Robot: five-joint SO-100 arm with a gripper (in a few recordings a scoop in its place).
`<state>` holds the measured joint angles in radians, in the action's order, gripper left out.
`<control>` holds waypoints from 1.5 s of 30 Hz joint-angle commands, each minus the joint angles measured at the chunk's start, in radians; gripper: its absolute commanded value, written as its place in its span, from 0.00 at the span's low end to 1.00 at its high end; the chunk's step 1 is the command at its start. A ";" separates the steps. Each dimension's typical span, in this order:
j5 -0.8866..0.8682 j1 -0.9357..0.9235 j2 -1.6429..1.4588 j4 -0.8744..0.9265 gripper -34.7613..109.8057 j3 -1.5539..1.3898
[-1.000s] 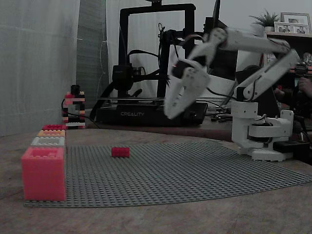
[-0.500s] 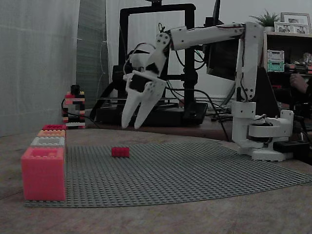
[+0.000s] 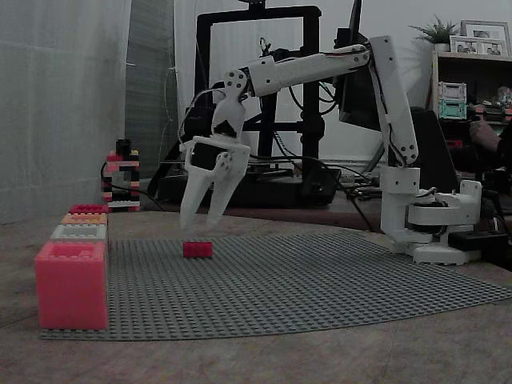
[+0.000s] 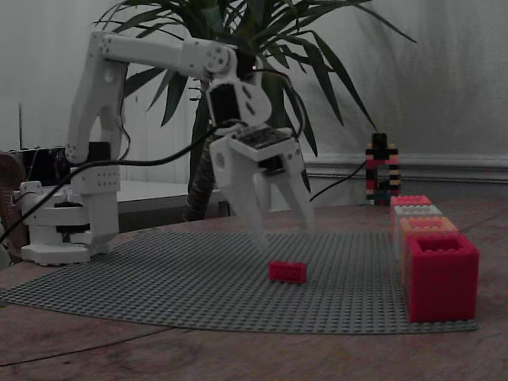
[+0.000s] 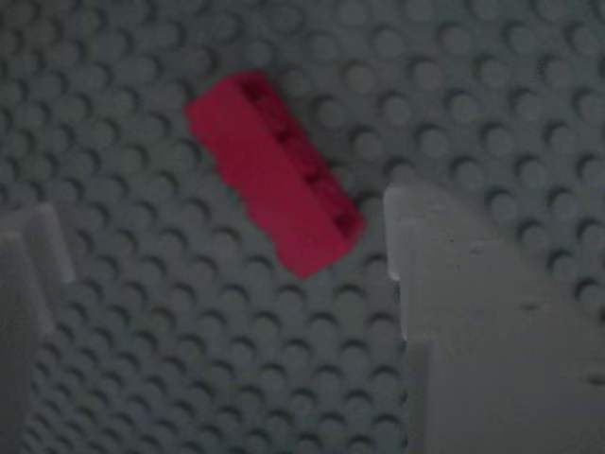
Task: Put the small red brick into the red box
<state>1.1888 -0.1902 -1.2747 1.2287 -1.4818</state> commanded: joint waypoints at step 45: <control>-0.018 0.031 0.173 -0.058 0.28 0.181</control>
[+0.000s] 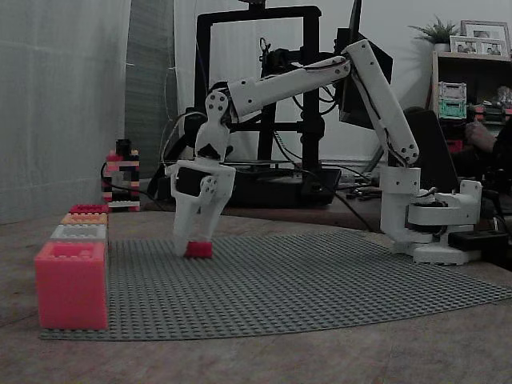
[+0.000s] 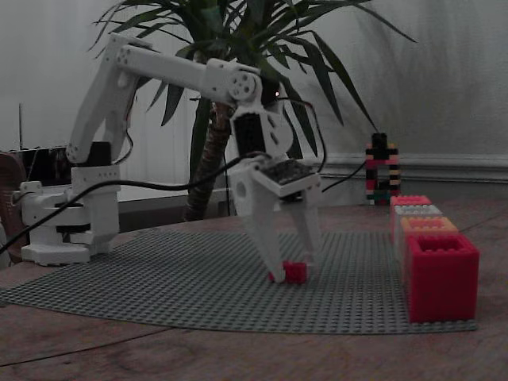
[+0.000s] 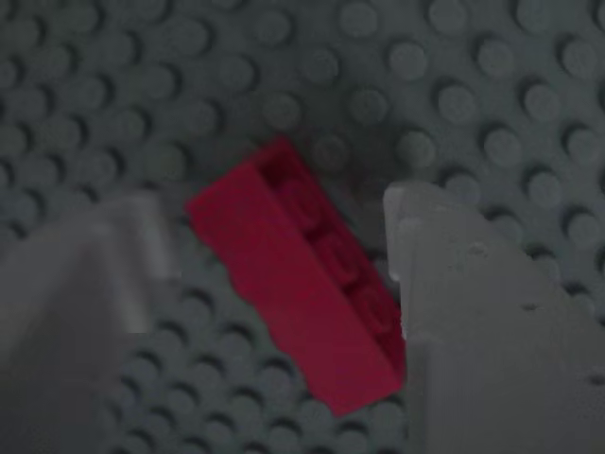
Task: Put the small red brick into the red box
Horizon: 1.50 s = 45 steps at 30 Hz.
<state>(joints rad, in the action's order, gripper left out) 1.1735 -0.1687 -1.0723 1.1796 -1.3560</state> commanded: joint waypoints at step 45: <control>-0.833 -0.147 0.313 -0.460 0.24 0.736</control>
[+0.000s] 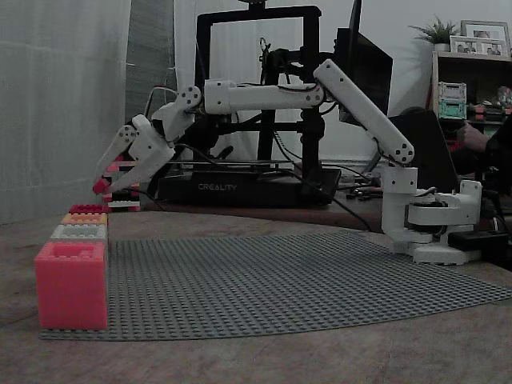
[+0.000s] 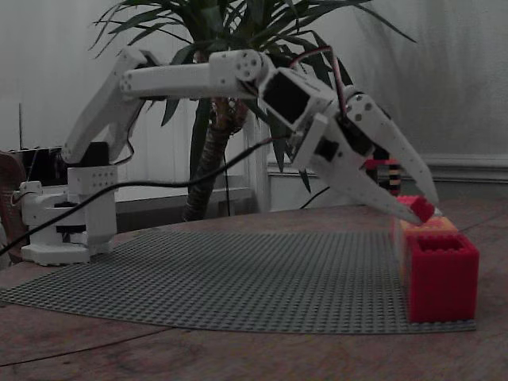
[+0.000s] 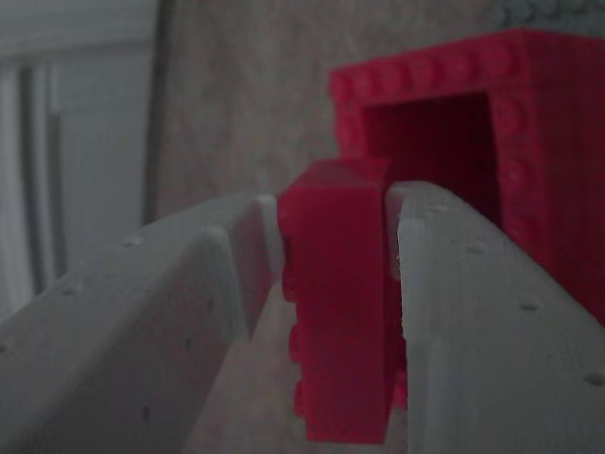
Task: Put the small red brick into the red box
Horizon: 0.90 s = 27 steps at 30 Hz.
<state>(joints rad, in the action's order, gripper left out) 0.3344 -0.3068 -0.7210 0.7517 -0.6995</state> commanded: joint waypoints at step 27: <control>0.017 0.002 0.055 -0.063 0.33 0.156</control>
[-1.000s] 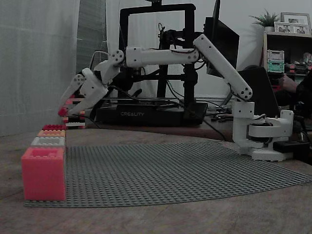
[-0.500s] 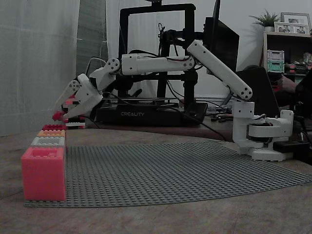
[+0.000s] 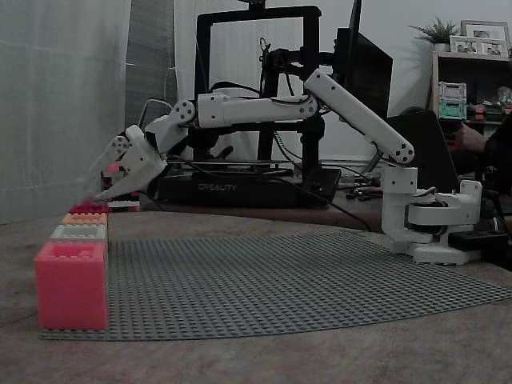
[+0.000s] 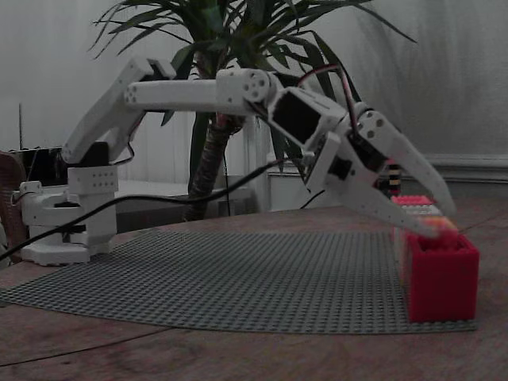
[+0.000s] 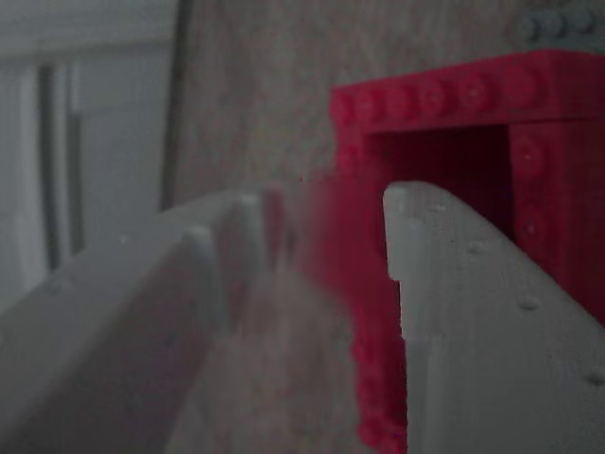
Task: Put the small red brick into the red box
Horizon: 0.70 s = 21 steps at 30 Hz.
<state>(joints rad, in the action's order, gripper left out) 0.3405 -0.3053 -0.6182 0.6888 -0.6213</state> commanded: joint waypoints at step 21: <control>-0.055 0.049 -0.683 0.209 0.24 -0.399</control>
<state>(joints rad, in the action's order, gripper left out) 0.2853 -0.2884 -0.9557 0.8529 -0.8728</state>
